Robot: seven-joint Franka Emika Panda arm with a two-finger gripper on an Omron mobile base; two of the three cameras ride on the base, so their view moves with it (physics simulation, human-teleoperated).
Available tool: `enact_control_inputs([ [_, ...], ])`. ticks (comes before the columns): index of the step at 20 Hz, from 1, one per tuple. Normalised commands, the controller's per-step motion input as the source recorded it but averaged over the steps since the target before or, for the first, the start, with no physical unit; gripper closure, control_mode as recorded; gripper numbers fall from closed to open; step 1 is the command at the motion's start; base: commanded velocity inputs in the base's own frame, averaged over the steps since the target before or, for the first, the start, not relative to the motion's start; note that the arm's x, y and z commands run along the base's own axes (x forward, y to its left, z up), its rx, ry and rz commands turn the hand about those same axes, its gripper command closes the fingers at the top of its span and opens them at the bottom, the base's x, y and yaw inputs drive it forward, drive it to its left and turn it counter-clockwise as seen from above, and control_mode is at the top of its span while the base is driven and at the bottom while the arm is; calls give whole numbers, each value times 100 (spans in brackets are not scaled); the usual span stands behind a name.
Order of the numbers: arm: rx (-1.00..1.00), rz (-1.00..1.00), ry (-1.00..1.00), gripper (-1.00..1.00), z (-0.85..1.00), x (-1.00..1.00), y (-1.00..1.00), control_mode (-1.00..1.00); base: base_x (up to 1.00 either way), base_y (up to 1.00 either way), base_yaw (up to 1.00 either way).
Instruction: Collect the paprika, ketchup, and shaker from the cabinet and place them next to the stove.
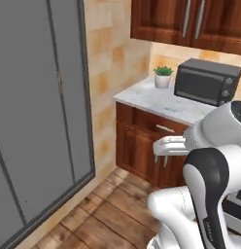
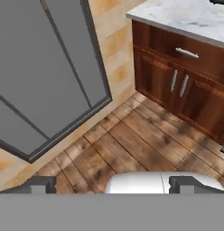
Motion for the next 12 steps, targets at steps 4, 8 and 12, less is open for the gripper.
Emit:
enact_control_inputs([
  [4, 0, 0, 0, -100, 0, 0, 0, 100, -18, 65, 49],
  [8, 0, 0, 0, -100, 0, 0, 0, 100, -29, 60, 46],
  [12, 0, 0, 0, -100, 0, 0, 0, 100, -44, 31, 40],
])
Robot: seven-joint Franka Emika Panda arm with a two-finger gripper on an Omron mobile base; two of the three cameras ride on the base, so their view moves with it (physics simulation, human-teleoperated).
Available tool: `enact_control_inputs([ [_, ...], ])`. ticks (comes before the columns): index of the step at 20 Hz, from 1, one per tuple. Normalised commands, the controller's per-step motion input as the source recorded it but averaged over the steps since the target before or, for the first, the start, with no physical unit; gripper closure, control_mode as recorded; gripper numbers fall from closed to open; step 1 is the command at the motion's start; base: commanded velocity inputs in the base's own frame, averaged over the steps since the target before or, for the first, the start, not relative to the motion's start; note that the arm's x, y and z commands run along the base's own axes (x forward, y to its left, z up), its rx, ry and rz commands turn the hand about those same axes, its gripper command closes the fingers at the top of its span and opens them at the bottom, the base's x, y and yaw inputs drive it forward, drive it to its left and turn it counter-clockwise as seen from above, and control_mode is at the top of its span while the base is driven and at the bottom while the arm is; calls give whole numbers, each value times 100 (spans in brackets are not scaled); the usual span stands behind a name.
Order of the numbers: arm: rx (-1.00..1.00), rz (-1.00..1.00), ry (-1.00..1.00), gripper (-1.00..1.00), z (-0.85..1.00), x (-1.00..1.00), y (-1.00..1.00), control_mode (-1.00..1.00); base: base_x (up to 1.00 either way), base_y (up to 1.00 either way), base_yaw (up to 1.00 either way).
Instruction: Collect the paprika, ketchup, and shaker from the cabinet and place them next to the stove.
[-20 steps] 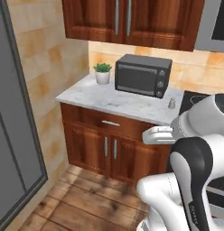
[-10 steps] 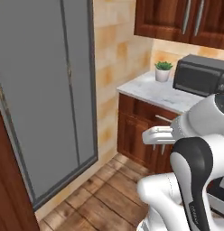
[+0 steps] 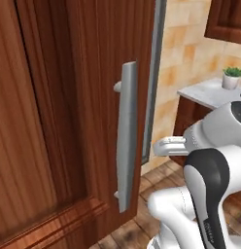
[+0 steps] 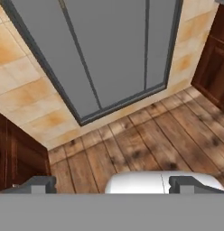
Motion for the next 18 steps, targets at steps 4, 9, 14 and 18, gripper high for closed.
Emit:
enact_control_inputs([
  [4, 0, 0, 0, -100, 0, 0, 0, 100, -19, 0, 36],
  [9, 0, 0, 0, -100, 0, 0, 0, 100, 3, -14, 37],
  [14, 0, 0, 0, -100, 0, 0, 0, 100, 4, -9, 38],
  [18, 0, 0, 0, -100, 0, 0, 0, 100, 26, -22, 40],
])
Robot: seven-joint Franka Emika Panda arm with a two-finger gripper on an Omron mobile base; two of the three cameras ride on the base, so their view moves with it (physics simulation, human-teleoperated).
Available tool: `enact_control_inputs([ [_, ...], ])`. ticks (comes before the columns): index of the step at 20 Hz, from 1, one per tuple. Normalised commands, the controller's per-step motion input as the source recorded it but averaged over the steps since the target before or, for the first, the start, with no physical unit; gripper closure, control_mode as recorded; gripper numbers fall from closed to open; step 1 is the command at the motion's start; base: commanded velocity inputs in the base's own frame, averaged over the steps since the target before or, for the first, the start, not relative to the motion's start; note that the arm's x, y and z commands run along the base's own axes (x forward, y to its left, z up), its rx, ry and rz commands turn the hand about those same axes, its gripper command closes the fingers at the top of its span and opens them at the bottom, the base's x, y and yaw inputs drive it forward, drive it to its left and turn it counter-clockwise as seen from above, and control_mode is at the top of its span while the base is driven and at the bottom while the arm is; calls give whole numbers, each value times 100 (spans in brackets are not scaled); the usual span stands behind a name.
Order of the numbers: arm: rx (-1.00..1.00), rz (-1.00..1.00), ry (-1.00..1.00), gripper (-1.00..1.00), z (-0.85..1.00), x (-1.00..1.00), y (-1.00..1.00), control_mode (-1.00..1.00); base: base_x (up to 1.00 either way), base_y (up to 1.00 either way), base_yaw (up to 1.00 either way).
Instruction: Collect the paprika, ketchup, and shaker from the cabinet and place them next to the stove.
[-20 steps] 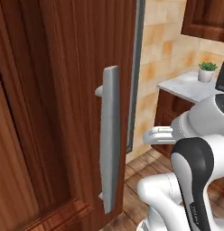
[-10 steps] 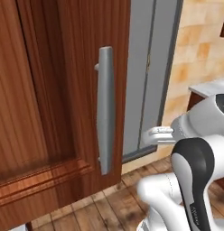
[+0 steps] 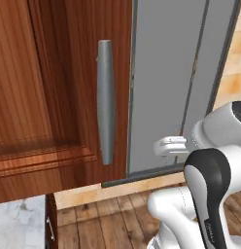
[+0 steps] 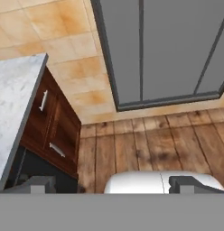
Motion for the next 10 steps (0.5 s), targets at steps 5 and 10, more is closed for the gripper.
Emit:
enact_control_inputs([
  [5, 0, 0, 0, -100, 0, 0, 0, 100, 45, -28, 42],
  [10, 0, 0, 0, -100, 0, 0, 0, 100, 57, -27, 43],
])
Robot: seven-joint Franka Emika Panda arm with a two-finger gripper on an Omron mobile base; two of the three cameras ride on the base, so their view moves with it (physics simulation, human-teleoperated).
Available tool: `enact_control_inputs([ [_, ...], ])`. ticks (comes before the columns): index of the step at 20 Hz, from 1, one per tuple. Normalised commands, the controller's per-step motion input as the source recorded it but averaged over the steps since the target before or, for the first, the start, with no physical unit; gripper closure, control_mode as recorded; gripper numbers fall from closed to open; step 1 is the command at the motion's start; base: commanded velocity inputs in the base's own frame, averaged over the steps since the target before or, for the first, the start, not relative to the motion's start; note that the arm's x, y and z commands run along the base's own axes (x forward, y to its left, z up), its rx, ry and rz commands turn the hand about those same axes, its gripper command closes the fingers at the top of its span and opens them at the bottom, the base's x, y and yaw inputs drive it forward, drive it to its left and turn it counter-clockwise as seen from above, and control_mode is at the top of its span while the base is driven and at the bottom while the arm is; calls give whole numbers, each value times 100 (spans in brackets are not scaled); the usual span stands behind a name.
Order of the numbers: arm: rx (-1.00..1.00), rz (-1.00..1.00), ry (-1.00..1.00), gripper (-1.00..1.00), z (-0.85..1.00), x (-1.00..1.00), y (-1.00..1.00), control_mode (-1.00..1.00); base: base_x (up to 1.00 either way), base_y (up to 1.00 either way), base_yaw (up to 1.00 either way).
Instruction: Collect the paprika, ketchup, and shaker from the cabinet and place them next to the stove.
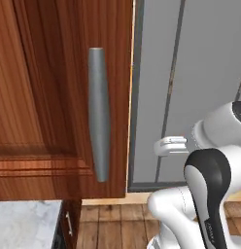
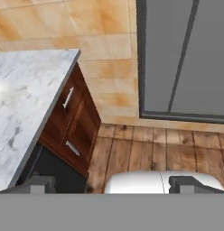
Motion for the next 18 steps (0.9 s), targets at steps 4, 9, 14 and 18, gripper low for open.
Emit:
enact_control_inputs([
  [4, 0, 0, 0, -100, 0, 0, 0, 100, 64, -16, 44],
  [9, 0, 0, 0, -100, 0, 0, 0, 100, 41, -7, 47],
  [14, 0, 0, 0, -100, 0, 0, 0, 100, 1, -3, 49],
  [18, 0, 0, 0, -100, 0, 0, 0, 100, 14, 0, 50],
])
